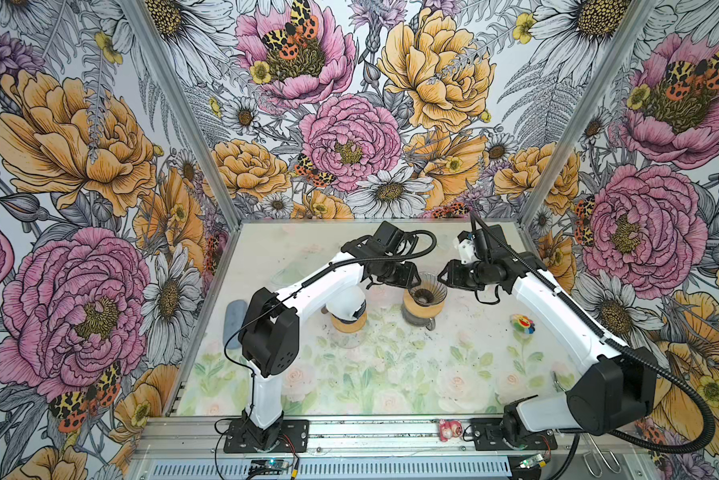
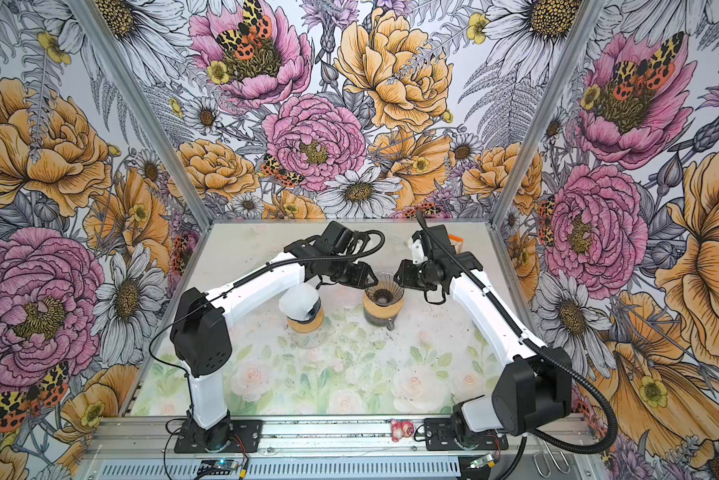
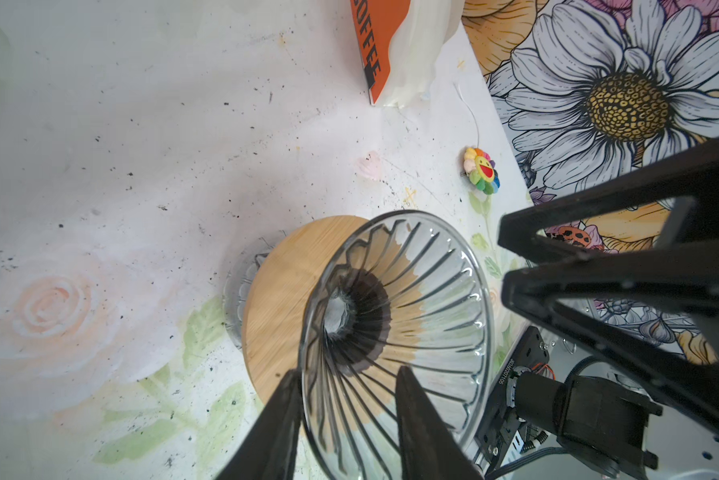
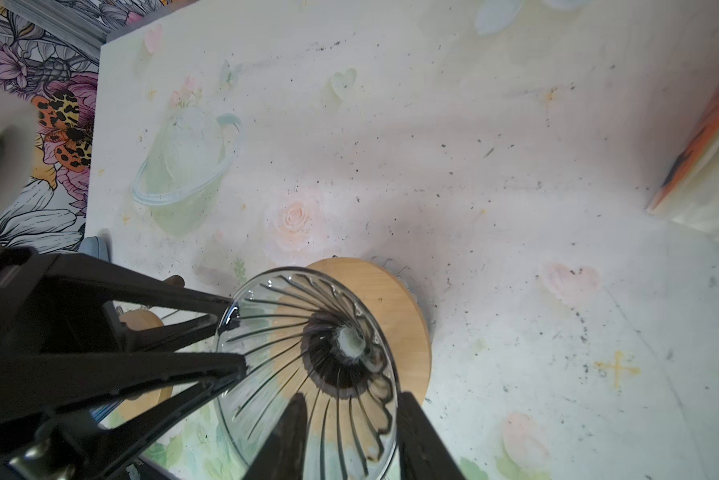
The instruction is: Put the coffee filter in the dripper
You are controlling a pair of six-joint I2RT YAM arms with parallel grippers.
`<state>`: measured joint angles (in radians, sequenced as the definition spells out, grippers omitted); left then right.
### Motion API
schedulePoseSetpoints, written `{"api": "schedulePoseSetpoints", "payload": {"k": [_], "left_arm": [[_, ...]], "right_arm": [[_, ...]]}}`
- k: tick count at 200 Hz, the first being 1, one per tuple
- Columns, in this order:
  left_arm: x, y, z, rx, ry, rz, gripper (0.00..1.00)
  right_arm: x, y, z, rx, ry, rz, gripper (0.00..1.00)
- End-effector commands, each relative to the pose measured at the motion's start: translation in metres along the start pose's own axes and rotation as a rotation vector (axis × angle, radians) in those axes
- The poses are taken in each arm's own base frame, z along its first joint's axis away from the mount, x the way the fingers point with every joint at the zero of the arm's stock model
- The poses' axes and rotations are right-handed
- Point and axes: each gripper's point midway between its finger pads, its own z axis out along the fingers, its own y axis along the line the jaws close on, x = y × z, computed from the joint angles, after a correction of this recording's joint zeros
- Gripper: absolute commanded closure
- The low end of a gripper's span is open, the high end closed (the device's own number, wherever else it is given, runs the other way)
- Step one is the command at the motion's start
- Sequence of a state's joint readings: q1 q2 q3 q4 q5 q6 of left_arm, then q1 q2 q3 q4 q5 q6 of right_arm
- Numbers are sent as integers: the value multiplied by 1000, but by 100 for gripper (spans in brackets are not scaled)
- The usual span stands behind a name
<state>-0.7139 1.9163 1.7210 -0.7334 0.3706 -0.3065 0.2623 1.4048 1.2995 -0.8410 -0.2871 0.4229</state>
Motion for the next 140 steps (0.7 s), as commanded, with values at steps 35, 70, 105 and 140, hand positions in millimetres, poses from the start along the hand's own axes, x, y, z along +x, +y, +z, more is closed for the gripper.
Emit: {"api": "schedulePoseSetpoints", "payload": {"k": [35, 70, 105, 140], "left_arm": [[-50, -22, -50, 1, -175, 96, 49], [-58, -29, -64, 3, -211, 118, 39], [-56, -32, -88, -28, -257, 145, 24], [-48, -27, -104, -64, -317, 176, 12]], "right_arm": [[-36, -7, -46, 128, -186, -68, 61], [-40, -20, -56, 188, -217, -62, 61], [-44, -48, -61, 248, -227, -13, 61], [-43, -85, -59, 312, -212, 68, 63]]}}
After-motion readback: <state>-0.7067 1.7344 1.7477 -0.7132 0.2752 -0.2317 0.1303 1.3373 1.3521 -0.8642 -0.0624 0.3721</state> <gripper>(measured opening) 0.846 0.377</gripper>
